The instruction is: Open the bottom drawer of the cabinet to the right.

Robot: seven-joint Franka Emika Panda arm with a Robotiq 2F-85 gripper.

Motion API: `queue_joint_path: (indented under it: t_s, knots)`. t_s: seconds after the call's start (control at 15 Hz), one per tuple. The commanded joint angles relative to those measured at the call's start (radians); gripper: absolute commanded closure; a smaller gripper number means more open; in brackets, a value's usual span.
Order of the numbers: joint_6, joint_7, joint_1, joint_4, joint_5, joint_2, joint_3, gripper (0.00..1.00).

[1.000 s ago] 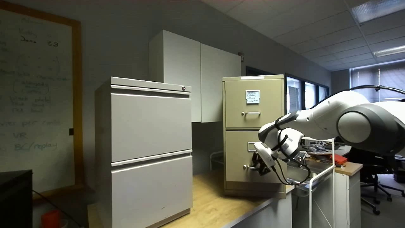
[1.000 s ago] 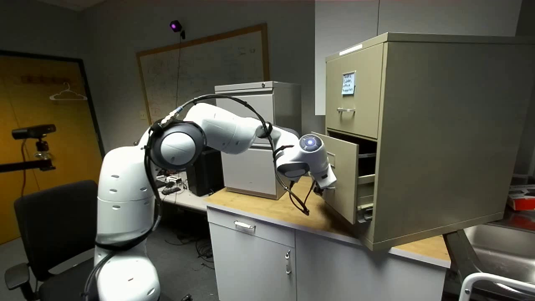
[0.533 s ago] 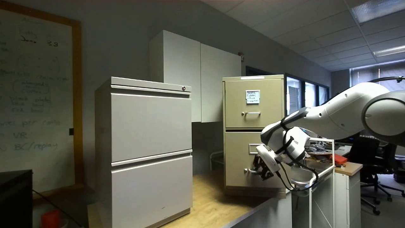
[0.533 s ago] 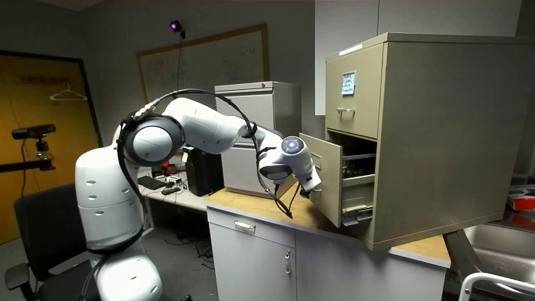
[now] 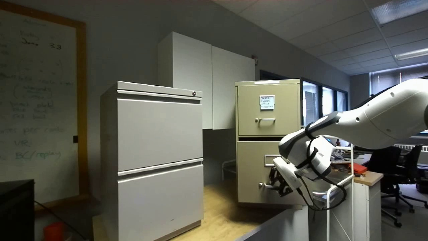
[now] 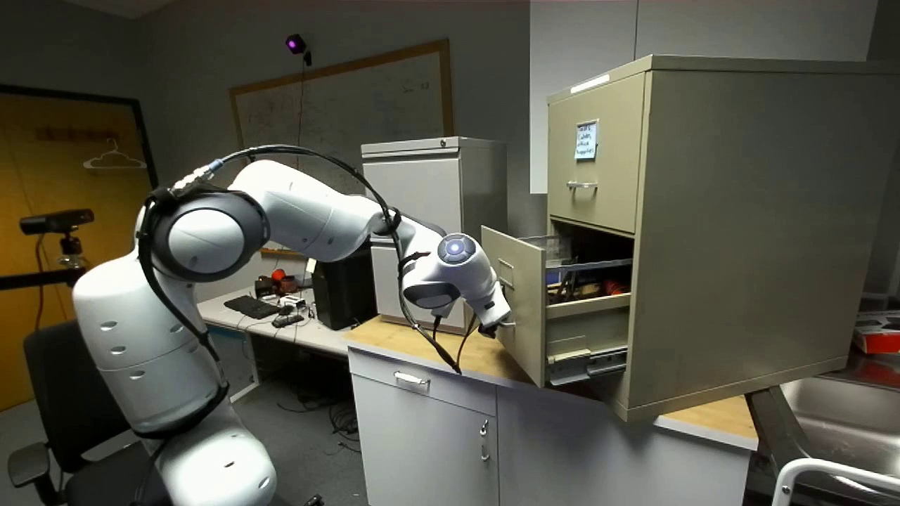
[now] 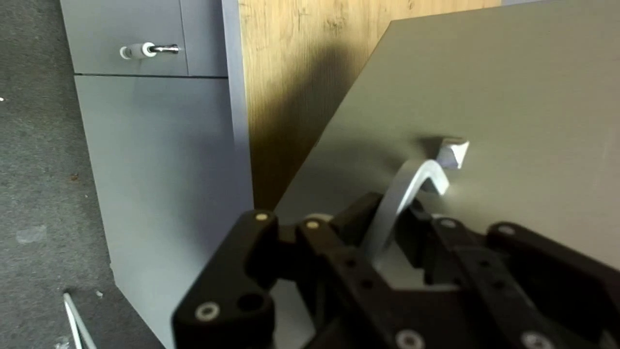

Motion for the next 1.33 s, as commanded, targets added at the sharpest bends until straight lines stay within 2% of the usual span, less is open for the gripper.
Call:
queue_joint_path:
  t_s: [0.0, 0.53, 1.27]
  knots:
    - [-0.022, -0.032, 0.064, -0.106, 0.021, -0.085, 0.058, 0.97]
    - [0.016, -0.039, 0.097, -0.19, 0.026, -0.163, 0.07, 0.97]
    - [0.03, -0.09, 0.129, -0.235, 0.03, -0.205, 0.061, 0.97]
